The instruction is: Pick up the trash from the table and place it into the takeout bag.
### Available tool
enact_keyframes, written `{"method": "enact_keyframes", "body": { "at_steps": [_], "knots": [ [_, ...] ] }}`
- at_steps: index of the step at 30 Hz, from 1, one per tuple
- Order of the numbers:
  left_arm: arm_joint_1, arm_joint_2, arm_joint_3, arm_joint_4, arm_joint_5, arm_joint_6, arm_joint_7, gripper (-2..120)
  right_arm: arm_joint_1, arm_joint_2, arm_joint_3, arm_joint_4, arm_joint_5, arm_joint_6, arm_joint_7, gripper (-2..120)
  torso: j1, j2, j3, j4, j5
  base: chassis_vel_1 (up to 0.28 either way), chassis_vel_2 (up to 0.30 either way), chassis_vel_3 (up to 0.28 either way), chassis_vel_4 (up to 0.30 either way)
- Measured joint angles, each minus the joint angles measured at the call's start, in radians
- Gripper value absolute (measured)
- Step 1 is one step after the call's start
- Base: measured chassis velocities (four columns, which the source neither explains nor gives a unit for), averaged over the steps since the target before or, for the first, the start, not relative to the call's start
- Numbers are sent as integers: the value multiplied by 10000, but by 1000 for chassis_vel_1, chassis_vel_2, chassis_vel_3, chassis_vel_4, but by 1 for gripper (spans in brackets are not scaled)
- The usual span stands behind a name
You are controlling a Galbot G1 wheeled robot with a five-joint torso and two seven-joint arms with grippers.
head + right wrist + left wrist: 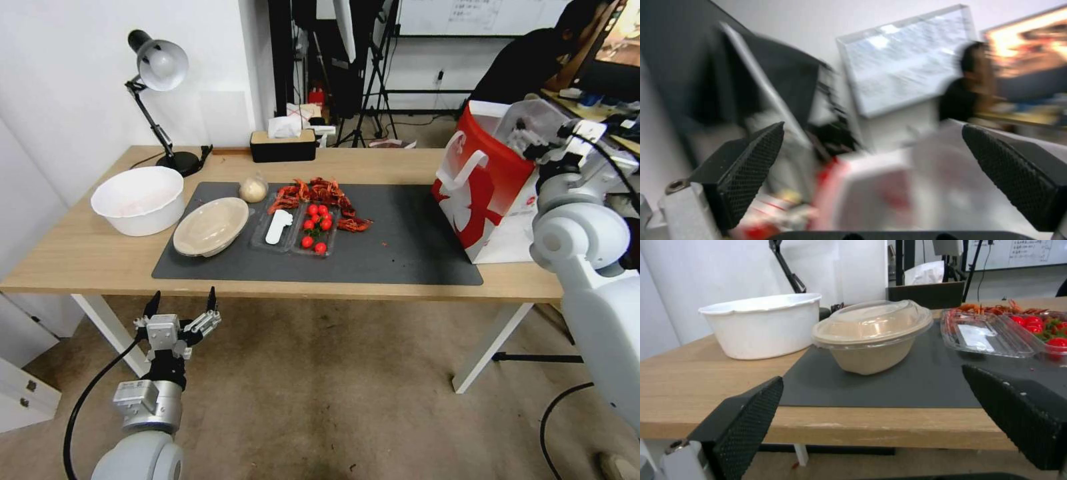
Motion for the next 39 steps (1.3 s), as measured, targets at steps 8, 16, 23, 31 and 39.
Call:
{"method": "enact_keyframes", "body": {
  "at_steps": [8, 16, 23, 31, 39],
  "knots": [
    [-13, -11, 36, 27, 24, -2, 4, 100, -900, -46, -14, 997, 708, 1853, -2674, 100, -1, 0, 0, 0, -1, 0, 0, 0, 0],
    [-59, 55, 4, 139, -9, -3, 5, 100, -2951, 379, -278, 1979, -860, 1997, -3599, 100, 0, 0, -1, 0, 1, 0, 0, 0, 0],
    [-120, 36, 28, 262, -30, -19, 2, 100, -4746, 844, -662, 2196, -3415, 2484, -3769, 100, 0, 0, -1, 0, -1, 0, 0, 0, 0],
    [-186, 95, -8, 360, -80, -34, -1, 100, -7113, 1604, -1156, 2319, -5685, 3195, -3235, 100, -1, 0, -2, 0, -1, 0, 0, 0, 0],
    [-209, 72, 44, 435, -82, -47, -2, 100, -8294, 2073, -1223, 1982, -6754, 3721, -2617, 100, 0, 0, -1, -1, 0, 0, 0, 0, 0]
  ]
}}
